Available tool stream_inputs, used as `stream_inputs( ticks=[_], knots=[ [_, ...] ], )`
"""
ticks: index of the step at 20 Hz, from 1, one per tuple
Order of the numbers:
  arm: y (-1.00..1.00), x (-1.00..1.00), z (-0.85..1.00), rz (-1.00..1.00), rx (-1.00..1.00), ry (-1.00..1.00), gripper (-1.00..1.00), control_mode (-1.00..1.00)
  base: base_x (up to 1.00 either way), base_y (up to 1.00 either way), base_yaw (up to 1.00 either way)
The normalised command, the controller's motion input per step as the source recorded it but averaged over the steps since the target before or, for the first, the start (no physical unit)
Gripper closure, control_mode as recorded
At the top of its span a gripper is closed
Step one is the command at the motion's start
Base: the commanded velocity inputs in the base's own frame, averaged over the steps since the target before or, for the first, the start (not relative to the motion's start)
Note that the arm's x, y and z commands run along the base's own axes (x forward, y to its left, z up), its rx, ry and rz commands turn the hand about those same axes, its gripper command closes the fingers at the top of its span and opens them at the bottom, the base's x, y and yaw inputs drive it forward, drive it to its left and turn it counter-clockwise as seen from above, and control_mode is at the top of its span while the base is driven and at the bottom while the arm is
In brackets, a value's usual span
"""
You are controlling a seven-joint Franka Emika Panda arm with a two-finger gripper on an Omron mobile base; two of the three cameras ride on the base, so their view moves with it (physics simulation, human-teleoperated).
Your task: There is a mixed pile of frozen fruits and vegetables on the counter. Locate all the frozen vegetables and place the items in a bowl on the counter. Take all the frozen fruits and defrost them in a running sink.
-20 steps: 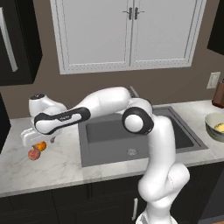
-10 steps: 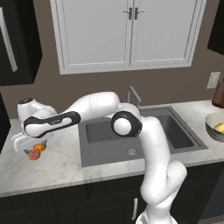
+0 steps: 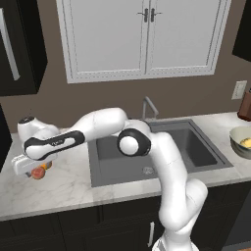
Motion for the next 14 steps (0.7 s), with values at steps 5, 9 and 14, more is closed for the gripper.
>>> stream_inputs(
  ticks=[5,9,14],
  knots=[
    [0.02,0.35,-0.26,0.0,0.0,0.0,-1.0,-1.0,0.0,0.0,0.0],
    [0.05,0.23,-0.18,0.0,0.0,0.01,-1.0,-1.0,0.0,0.0,0.0],
    [0.2,-0.06,-0.32,0.0,0.0,0.06,1.0,-1.0,0.0,0.0,0.0]
  ],
)
